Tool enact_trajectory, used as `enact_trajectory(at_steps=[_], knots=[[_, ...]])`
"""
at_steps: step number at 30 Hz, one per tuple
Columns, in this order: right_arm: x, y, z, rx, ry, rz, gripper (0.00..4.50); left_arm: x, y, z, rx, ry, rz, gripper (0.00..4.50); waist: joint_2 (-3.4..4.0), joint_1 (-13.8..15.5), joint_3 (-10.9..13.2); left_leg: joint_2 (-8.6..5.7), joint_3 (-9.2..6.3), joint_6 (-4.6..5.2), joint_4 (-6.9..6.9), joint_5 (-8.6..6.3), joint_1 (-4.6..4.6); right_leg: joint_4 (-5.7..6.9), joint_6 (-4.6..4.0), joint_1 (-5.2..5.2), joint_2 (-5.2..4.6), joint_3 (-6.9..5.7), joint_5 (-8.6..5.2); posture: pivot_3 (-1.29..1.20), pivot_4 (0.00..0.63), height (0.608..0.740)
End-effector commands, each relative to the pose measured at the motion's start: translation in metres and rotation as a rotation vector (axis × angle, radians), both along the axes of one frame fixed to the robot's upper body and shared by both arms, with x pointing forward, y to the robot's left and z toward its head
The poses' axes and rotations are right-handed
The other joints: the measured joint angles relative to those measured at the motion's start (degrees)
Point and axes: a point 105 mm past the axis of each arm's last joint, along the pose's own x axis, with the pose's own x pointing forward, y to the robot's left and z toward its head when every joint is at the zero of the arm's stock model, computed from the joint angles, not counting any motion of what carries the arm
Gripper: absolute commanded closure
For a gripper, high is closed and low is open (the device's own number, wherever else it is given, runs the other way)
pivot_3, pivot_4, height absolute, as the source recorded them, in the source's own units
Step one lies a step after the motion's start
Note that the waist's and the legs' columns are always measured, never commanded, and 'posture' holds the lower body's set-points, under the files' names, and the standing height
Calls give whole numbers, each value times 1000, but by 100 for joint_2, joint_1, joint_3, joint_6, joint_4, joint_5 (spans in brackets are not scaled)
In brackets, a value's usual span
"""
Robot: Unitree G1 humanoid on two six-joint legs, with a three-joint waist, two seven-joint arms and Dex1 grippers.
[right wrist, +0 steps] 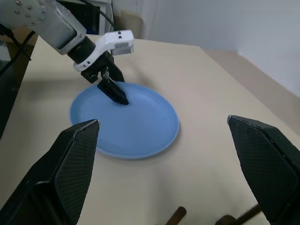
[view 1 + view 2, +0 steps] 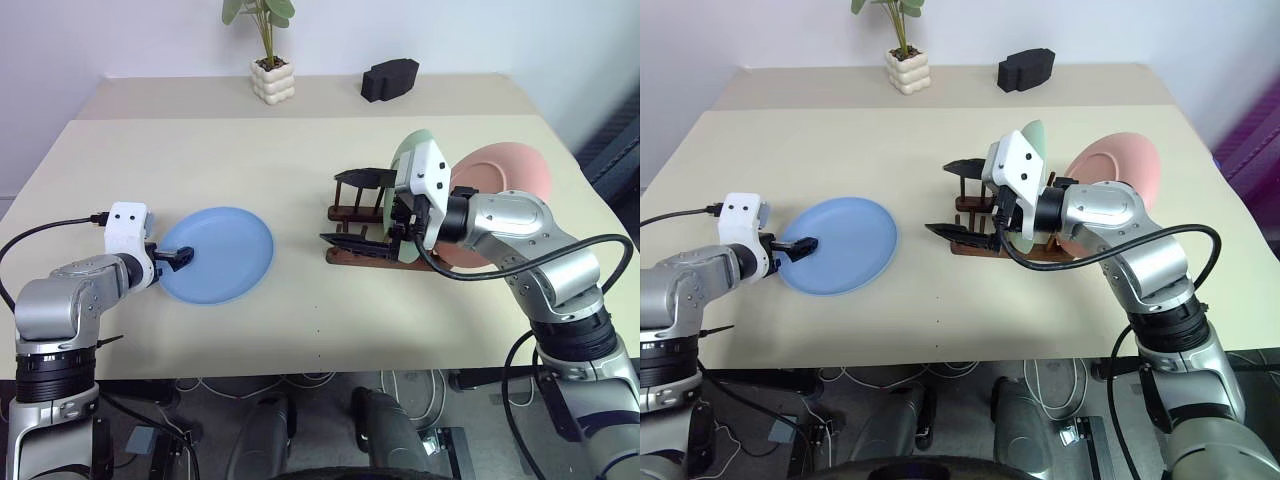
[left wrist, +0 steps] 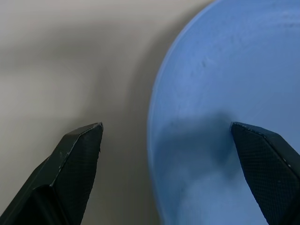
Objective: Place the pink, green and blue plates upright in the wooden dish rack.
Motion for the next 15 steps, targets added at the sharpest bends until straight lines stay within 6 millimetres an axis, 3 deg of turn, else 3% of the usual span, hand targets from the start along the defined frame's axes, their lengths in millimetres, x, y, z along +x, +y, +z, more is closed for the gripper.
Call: enact_trajectory(at_steps=[1,7,12,15], knots=[[0,0,4,13,-40,-3,0,-1,6,-2,-17,0,21,1411,0,-4,0,0,0,0,0,0,1,0,-1,0,-1,0,0,0,150,736],[1,1,1,16,-39,-11,0,5,5,5,-41,-41,24,4352,2,10,-2,0,0,-1,-2,0,4,1,-4,0,-2,0,-1,0,150,736],[3,-1,-1,10,-45,-25,0,17,10,24,-45,-137,75,4470,0,19,-2,-2,0,-7,-1,3,4,0,-6,4,-4,0,0,0,150,736],[5,-2,-1,4,-61,-38,0,29,9,53,-89,-272,107,4470,-3,18,0,-4,1,-7,-1,4,3,1,4,4,-4,-2,6,0,150,736]])
